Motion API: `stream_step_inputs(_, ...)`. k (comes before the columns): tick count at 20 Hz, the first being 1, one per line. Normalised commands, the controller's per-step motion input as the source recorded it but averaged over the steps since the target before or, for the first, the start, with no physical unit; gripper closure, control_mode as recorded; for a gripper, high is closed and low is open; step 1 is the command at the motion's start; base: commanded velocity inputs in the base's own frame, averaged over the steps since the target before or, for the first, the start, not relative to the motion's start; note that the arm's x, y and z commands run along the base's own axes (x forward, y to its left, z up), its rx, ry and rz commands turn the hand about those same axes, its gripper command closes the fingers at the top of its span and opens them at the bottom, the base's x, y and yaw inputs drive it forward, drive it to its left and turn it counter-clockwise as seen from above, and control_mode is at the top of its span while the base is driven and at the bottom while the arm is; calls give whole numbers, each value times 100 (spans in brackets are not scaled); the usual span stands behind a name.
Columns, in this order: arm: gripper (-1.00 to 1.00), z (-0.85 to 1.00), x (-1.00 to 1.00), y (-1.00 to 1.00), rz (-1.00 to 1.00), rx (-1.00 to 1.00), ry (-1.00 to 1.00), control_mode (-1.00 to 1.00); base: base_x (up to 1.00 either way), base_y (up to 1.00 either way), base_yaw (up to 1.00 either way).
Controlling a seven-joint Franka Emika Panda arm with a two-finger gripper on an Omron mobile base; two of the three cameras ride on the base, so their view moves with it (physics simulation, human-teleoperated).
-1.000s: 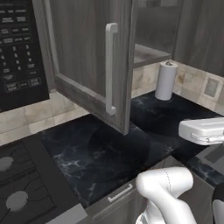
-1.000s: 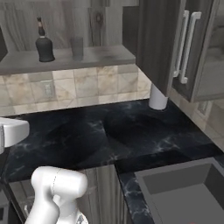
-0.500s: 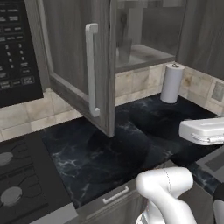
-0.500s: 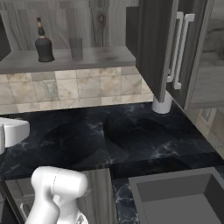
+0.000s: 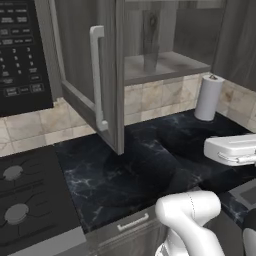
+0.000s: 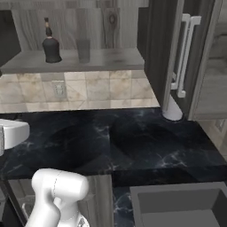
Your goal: There is a bowl on the dining counter. Grab a lemon wedge from the fridge and place it in the bowl. Then get the liquor bottle and glass cup from the cabinet and place them next to the bowl.
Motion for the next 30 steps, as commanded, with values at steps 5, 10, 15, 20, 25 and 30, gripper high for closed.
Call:
stream_step_inputs(5, -100, 0, 0, 0, 0, 0, 0, 100, 100, -22, 35)
stream_step_inputs(10, -100, 0, 0, 0, 0, 0, 0, 100, 100, -22, 27)
stream_step_inputs(15, -100, 0, 0, 0, 0, 0, 0, 100, 100, -21, 17)
stream_step_inputs(20, -100, 0, 0, 0, 0, 0, 0, 100, 100, -18, 13)
stream_step_inputs(25, -100, 0, 0, 0, 0, 0, 0, 100, 100, -8, 13)
stream_step_inputs(30, -100, 0, 0, 0, 0, 0, 0, 100, 100, -8, 20)
